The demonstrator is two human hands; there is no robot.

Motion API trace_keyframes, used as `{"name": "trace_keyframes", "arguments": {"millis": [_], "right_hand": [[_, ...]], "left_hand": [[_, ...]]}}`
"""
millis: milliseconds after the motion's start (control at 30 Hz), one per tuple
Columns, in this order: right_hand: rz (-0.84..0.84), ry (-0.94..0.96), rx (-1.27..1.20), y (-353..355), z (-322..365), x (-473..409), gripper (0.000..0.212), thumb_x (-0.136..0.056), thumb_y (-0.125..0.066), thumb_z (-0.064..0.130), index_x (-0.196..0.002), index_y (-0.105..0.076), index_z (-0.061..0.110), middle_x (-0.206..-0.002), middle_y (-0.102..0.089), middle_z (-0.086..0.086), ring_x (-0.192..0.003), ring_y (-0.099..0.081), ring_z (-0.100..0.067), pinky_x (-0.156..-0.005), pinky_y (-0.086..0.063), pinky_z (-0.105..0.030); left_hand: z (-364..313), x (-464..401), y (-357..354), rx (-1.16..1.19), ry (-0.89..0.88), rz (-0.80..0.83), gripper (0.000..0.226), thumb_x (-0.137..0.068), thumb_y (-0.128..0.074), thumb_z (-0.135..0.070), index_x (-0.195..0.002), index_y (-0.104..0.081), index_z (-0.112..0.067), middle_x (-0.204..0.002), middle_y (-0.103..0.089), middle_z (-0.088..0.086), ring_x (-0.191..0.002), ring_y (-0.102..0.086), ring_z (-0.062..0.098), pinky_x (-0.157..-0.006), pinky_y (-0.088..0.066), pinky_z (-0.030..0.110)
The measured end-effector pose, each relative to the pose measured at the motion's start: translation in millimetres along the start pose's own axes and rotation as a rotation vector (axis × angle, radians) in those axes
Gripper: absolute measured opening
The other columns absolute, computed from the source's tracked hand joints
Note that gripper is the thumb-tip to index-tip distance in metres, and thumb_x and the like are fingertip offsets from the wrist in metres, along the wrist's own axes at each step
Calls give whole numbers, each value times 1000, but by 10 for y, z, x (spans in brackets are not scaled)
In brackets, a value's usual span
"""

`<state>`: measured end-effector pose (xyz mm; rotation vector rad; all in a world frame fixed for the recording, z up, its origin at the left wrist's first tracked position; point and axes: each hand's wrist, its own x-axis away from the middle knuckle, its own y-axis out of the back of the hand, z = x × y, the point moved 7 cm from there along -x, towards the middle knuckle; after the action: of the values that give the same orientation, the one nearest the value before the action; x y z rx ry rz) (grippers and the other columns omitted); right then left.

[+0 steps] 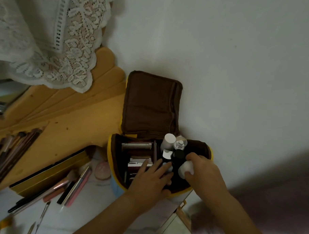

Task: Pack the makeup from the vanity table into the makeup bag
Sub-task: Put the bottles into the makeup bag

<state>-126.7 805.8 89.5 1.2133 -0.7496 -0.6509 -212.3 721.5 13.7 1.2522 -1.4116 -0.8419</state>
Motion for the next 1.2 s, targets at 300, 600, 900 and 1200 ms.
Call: {"name": "trace_keyframes", "arguments": {"millis": [300,600,900,1200], "right_hand": [[272,-5,95,-652,93,-298,26,-95,-42,12,-120,-50,10,-119,-53,-13,-106,-56,-27,-86,-46,-31],[176,-60,109,-739,87,-264,20,-95,-43,13,-108,-59,13,-107,-64,-7,-98,-62,-20,-70,-43,-24],[340,-32,191,-738,47,-305,24,-94,-43,5,-111,-59,4,-117,-61,-12,-107,-59,-26,-85,-48,-29],[12,124,3,-224,236,-8,22,-95,-44,20,-110,-60,16,-104,-64,-3,-91,-57,-15,-74,-45,-23]], "left_hand": [[-66,-66,-64,100,-72,-116,74,-76,-7,-53,-138,-38,-27,-158,-4,-7,-147,-5,20,-117,-2,43],[-21,50,9,124,-15,-172,44,-94,-41,-38,-137,-38,-30,-158,9,-3,-147,-1,21,-117,-6,37],[135,308,22,19,46,-243,41,-65,-46,-51,-92,-72,-34,-111,-69,0,-95,-69,15,-74,-56,27],[341,927,236,342,122,-313,52,-82,-26,-39,-108,-65,-16,-108,-64,4,-100,-59,21,-85,-49,30]]}}
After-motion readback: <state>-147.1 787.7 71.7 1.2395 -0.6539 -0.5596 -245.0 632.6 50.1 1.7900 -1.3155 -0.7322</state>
